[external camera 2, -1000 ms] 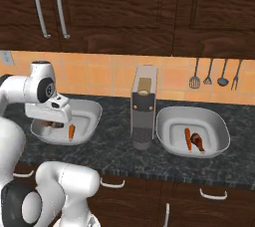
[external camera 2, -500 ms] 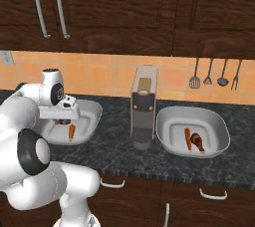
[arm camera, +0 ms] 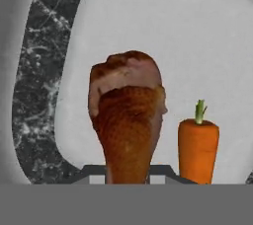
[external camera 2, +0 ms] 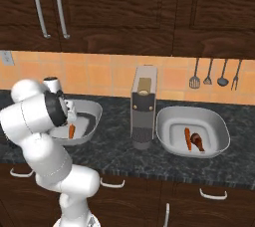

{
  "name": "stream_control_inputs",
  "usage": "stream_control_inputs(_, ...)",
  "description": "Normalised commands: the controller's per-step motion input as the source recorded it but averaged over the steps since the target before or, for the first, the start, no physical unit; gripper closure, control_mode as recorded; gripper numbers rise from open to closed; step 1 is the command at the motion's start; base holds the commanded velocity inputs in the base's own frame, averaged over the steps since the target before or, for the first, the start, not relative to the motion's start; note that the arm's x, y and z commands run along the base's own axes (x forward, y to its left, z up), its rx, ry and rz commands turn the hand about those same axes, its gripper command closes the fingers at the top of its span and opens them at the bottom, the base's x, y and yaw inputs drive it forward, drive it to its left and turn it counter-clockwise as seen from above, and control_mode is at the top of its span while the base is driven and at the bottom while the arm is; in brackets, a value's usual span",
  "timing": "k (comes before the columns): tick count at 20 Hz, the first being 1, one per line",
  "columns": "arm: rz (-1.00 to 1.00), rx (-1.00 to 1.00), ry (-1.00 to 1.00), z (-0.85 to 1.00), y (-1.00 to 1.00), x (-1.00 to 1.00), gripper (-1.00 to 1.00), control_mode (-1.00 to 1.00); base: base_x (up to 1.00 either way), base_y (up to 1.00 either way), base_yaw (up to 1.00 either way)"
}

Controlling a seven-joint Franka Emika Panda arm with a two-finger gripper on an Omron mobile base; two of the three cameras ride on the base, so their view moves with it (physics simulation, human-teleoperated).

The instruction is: Place one carrot and one chicken drumstick in each tupperware on the nearby counter, to pack two identical lunches.

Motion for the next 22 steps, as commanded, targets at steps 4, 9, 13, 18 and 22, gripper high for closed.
stream_control_inputs(4, 0.02, 0.00, 0.00, -0.17, 0.06, -0.01, 1.00, -1.00, 0.00, 0.00, 0.00)
stream_control_inputs(9, 0.01, -0.08, -0.01, 0.32, 0.00, -0.02, -1.00, -1.00, 0.00, 0.00, 0.00)
stream_control_inputs(13, 0.00, -0.07, -0.14, 0.57, -0.07, -0.42, -1.00, -1.00, 0.00, 0.00, 0.00)
stream_control_inputs(18, 0.00, 0.00, -0.22, 0.58, -0.37, -0.97, -1.00, -1.00, 0.00, 0.00, 0.00)
stream_control_inputs(22, -0.03, 0.01, -0.19, 0.41, -0.84, -1.00, -1.00, -1.00, 0.00, 0.00, 0.00)
